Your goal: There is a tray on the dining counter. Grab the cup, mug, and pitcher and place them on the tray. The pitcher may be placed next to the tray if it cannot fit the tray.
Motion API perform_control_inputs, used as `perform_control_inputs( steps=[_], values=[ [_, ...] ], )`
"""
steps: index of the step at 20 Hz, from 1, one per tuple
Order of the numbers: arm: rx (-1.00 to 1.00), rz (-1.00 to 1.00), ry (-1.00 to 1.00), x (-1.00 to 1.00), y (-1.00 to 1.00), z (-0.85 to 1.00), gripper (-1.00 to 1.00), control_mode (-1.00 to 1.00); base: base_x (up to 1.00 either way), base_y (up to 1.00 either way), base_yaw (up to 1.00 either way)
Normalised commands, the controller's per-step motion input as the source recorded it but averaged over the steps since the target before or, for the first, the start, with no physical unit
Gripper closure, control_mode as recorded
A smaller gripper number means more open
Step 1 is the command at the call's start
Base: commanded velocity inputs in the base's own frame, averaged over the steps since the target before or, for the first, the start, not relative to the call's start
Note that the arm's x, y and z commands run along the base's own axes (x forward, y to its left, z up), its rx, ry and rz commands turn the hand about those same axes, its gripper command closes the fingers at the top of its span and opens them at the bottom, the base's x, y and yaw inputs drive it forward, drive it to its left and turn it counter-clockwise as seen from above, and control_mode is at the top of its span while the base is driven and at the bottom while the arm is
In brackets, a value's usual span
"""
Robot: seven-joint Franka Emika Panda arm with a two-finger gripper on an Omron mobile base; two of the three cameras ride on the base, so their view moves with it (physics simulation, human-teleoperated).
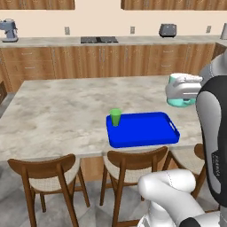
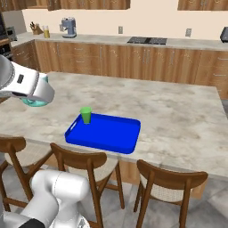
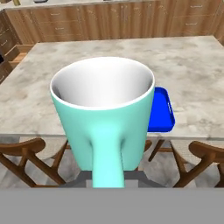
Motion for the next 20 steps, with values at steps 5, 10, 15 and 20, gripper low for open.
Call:
perform_control_inputs(
  steps=[5,10,15,20],
  values=[
    [0.00,0.17,0.00,0.18,-0.07,-0.26,1.00,-1.00,0.00,0.00,0.00],
    [0.00,0.31,0.03,0.44,-0.24,-0.64,1.00,-1.00,0.00,0.00,0.00],
    [0.00,0.28,0.03,0.52,-0.16,-0.61,1.00,-1.00,0.00,0.00,0.00],
    [0.00,0.18,0.00,0.28,0.00,-0.45,1.00,-1.00,0.00,0.00,0.00]
  ],
)
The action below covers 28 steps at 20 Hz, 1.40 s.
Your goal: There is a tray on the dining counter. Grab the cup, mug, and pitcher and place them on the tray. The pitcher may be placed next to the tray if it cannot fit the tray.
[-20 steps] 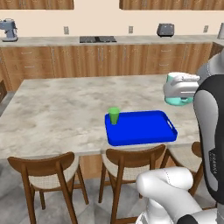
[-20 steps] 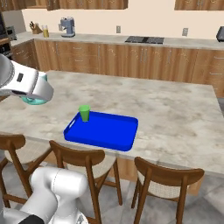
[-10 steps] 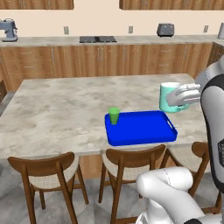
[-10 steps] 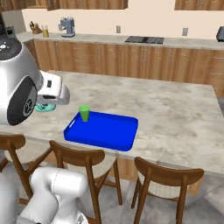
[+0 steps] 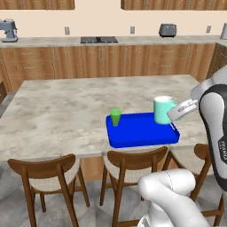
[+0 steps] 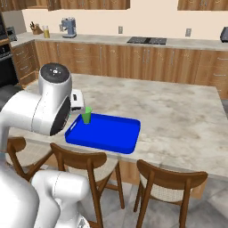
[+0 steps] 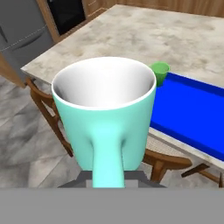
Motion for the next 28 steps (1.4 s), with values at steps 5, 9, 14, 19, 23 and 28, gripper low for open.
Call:
perform_control_inputs(
  steps=[5,9,14,19,23,28],
  values=[
    [0.00,0.05,0.00,0.39,0.00,-0.30,1.00,-1.00,0.00,0.00,0.00],
    [0.00,0.02,0.00,0.56,0.00,-0.31,1.00,-1.00,0.00,0.00,0.00],
    [0.00,0.04,0.00,0.63,0.00,-0.51,1.00,-1.00,0.00,0.00,0.00],
    [0.00,0.05,0.05,0.74,0.00,-0.63,1.00,-1.00,0.00,0.00,0.00],
    [0.00,0.04,0.10,0.91,0.02,-0.56,1.00,-1.00,0.00,0.00,0.00],
    [0.00,0.03,0.13,0.81,0.10,-0.47,1.00,-1.00,0.00,0.00,0.00]
  ],
)
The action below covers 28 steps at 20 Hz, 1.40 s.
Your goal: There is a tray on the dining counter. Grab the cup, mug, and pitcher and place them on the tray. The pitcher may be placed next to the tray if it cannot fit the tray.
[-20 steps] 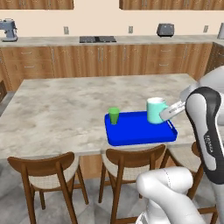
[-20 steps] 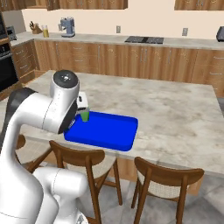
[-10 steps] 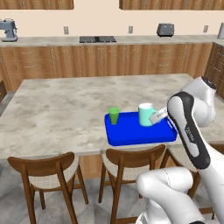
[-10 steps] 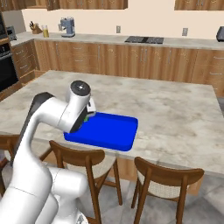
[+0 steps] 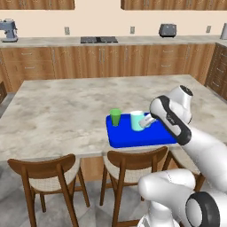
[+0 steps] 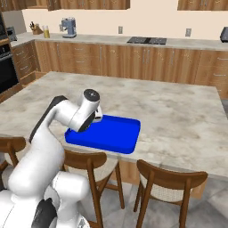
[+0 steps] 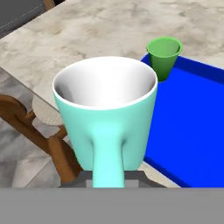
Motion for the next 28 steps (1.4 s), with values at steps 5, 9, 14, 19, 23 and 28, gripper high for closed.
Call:
perform_control_inputs(
  steps=[5,9,14,19,23,28],
  values=[
    [0.00,0.03,0.02,0.69,0.08,-0.29,1.00,-1.00,0.00,0.00,0.00],
    [0.02,0.03,0.00,0.48,0.01,-0.30,1.00,-1.00,0.00,0.00,0.00],
    [0.00,0.04,-0.01,0.41,0.17,-0.39,1.00,-1.00,0.00,0.00,0.00],
    [0.00,0.04,0.00,0.31,0.21,-0.43,1.00,-1.00,0.00,0.00,0.00],
    [0.03,0.01,-0.01,0.29,0.05,-0.34,1.00,-1.00,0.00,0.00,0.00],
    [0.06,0.00,0.00,0.09,0.06,-0.21,1.00,-1.00,0.00,0.00,0.00]
  ],
)
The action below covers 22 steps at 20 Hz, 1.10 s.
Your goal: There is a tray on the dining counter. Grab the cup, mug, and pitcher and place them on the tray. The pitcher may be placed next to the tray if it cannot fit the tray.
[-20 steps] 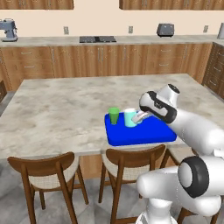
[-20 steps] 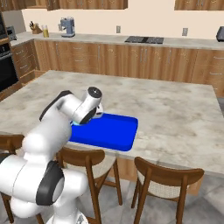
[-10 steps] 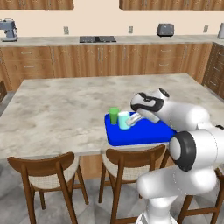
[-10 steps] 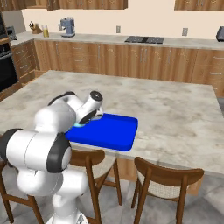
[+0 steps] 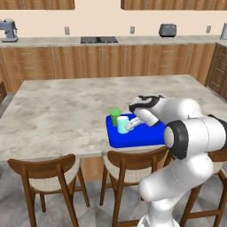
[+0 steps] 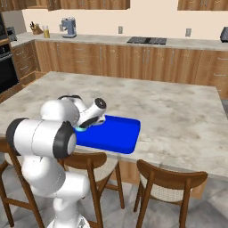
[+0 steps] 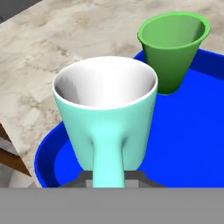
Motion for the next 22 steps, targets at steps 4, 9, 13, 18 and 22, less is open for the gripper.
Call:
perform_control_inputs(
  steps=[4,9,13,18,22],
  values=[
    [0.03,0.01,0.00,0.04,0.04,-0.26,1.00,-1.00,0.00,0.00,0.00],
    [0.00,0.01,0.00,0.11,0.08,-0.34,1.00,-1.00,0.00,0.00,0.00],
    [0.00,0.01,0.00,0.16,0.09,-0.29,1.00,-1.00,0.00,0.00,0.00],
    [0.00,0.00,-0.01,0.18,0.06,-0.25,1.00,-1.00,0.00,0.00,0.00],
    [0.00,0.00,0.00,0.02,0.06,-0.10,-1.00,-1.00,0.00,0.00,0.00]
  ],
)
